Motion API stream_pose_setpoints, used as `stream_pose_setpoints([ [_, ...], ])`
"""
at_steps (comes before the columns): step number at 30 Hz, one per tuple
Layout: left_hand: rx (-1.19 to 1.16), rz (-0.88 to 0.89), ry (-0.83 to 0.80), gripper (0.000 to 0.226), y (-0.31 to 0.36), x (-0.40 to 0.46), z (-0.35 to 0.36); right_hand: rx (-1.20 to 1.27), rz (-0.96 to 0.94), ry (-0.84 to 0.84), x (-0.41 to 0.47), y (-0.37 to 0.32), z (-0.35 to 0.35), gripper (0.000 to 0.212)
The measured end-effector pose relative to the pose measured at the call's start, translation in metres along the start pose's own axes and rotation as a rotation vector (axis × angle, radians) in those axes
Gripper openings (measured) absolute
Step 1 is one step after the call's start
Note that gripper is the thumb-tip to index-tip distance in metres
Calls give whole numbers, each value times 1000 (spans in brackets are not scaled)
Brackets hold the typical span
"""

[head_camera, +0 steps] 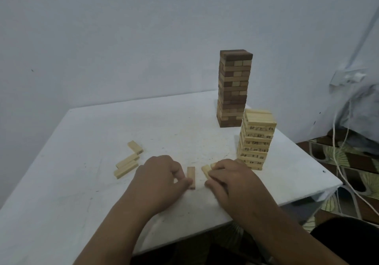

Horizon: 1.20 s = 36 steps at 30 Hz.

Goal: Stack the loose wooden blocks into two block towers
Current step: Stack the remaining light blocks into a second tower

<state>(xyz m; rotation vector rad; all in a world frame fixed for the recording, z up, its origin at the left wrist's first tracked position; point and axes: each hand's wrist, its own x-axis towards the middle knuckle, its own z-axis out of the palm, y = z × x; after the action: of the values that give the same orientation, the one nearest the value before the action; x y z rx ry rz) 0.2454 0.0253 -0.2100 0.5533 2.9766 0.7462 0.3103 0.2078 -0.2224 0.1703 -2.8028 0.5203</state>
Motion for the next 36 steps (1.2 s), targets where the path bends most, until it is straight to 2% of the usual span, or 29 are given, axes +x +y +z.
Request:
stream_pose_setpoints([
  [7,-17,181,-18,17,6,-4,4,181,0,-160,5,8,-5,31],
  [9,-38,199,-20,18,5,-5,4,233,20,-178,7,12,-8,30],
  [14,20,235,-138,26,5,-6,1,319,25,-201,13,14,-14,21],
  [19,-26,276,-99,19,11,-5,3,425,23,-195,15,18,-11,27],
  [23,-144,294,32,29,8,-5,1,454,-6,-93,14,12,-17,32],
  [27,-219,319,139,41,21,-4,-10,348,-56,50,15,3,-43,39],
  [31,-313,395,263,56,45,4,-18,323,-56,135,18,-3,-75,54],
  [36,-386,503,303,60,82,24,-22,298,-58,214,23,11,-105,67],
])
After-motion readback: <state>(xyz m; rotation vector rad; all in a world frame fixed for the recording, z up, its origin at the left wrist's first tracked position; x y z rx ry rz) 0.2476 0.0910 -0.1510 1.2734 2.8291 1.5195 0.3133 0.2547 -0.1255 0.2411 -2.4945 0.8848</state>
